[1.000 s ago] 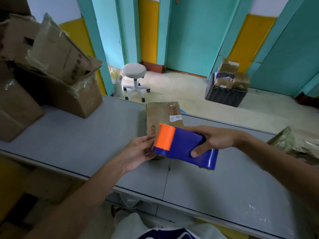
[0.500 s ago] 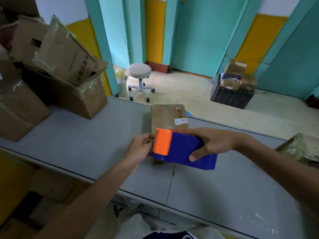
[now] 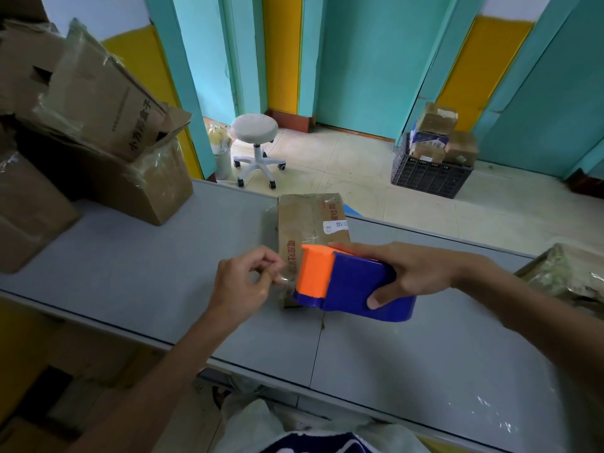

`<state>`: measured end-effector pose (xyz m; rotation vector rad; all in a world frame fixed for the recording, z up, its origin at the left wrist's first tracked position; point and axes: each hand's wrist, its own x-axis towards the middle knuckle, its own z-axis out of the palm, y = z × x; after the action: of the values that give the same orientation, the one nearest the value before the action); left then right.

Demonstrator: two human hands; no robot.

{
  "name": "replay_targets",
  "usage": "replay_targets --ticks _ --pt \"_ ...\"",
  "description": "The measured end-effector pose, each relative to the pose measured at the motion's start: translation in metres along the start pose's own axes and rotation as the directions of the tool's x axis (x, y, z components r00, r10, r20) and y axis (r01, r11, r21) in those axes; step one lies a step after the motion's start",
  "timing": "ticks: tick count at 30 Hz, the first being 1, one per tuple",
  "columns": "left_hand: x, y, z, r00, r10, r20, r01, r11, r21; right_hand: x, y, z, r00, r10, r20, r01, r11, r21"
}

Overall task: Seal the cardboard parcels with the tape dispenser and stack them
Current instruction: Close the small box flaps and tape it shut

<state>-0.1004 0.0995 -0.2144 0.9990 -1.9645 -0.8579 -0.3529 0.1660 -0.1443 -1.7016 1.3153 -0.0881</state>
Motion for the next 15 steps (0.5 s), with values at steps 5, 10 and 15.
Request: replay_targets --ticks 5,10,15 --pt "-0.012 -0.007 0.001 0.995 -0.079 -0.062 0.076 0.996 -0.044 -0.001 0.003 0.002 0.996 0.02 0.082 -0.017 0.999 -0.034" --pt "-0.018 -0.02 -0.018 0.991 -0.136 -0.018 0.133 0.986 -0.103 -0.012 0.017 0.009 0.989 0.05 0.141 -0.058 0.997 0.057" --pt "-0.013 -0.023 -0.018 0.969 -0.235 0.077 0.244 0.958 -0.148 -0.011 0.019 0.027 0.966 0.061 0.251 -0.126 0.959 0.253"
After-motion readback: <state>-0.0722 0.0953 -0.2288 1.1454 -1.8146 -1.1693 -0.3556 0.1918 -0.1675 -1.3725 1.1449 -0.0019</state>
